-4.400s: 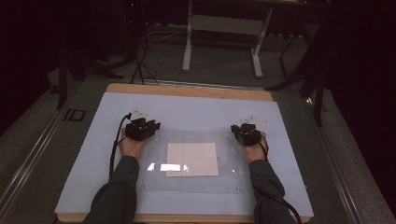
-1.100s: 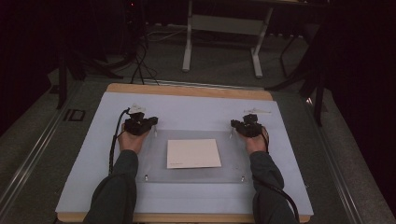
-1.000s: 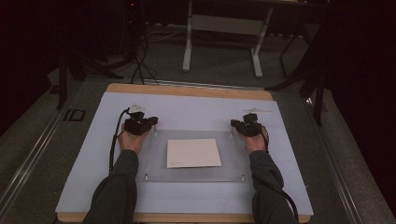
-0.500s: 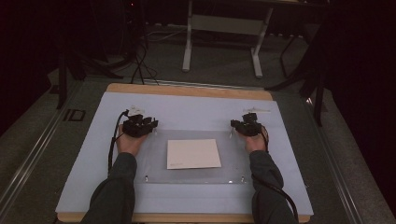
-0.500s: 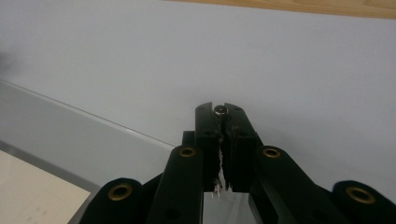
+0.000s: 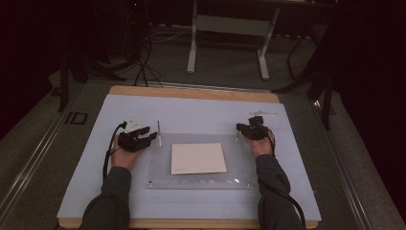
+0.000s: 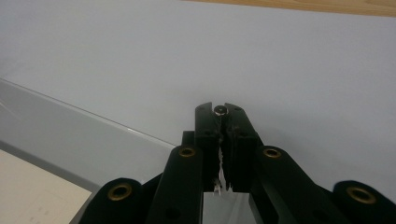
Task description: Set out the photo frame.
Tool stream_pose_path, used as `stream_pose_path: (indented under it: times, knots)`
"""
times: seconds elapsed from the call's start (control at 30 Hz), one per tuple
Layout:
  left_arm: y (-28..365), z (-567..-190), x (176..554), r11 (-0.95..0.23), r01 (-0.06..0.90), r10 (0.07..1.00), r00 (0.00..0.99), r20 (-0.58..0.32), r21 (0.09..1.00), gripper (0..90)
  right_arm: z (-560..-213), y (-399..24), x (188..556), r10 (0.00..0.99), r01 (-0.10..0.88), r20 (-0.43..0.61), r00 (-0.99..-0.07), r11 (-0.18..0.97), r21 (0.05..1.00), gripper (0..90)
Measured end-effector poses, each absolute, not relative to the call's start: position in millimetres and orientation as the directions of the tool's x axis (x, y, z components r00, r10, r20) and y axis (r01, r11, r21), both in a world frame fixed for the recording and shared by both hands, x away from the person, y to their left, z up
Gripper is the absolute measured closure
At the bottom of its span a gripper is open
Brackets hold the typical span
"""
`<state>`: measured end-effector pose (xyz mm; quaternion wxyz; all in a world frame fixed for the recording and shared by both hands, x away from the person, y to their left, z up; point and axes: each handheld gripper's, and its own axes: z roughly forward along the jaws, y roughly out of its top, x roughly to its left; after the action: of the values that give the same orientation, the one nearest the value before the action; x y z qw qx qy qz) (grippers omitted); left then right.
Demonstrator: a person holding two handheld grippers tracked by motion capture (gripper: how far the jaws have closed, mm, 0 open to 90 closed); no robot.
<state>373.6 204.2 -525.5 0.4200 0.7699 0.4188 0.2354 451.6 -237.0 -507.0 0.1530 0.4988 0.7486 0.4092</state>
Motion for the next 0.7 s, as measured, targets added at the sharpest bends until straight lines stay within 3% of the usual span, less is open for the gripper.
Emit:
stream_pose_path:
  times: [0.7]
  knots:
    - [215.6,-539.3,351.2,-0.355,0.477,0.823,0.568,0.027,0.804,53.5,-508.1,-236.5,454.3,0.87,0.634,0.189,-0.456,0.169,0.754,85.0]
